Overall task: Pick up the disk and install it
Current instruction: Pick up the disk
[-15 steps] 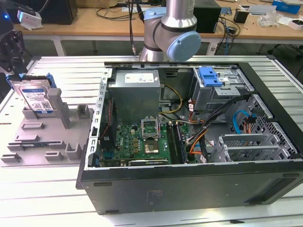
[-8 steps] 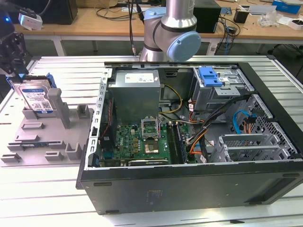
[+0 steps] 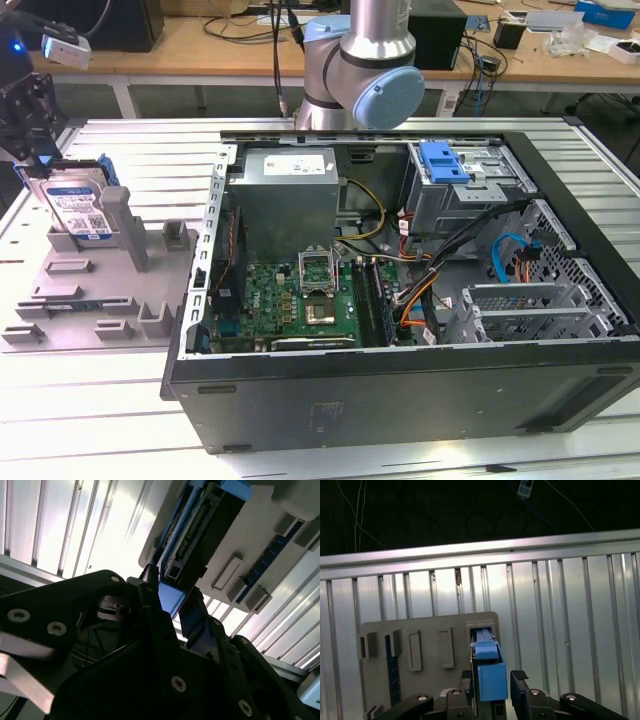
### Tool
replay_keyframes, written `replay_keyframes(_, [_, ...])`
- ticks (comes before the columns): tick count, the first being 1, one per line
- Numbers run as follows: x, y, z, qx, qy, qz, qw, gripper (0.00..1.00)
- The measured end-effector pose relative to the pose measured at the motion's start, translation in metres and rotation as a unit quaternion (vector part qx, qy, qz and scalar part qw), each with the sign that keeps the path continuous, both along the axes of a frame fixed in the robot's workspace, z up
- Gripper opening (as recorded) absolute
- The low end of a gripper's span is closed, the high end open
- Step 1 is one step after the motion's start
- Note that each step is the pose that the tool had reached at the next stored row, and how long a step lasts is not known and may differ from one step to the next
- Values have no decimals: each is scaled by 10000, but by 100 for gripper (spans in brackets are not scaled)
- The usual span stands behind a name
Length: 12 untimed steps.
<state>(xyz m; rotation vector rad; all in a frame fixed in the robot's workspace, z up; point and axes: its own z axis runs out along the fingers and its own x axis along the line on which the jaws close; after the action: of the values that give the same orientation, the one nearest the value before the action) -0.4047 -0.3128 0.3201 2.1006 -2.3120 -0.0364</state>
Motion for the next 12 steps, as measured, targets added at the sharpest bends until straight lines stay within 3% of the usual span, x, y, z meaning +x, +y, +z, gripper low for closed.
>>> replay_keyframes(12, [-3, -1, -84, 15, 0, -56, 10000, 44])
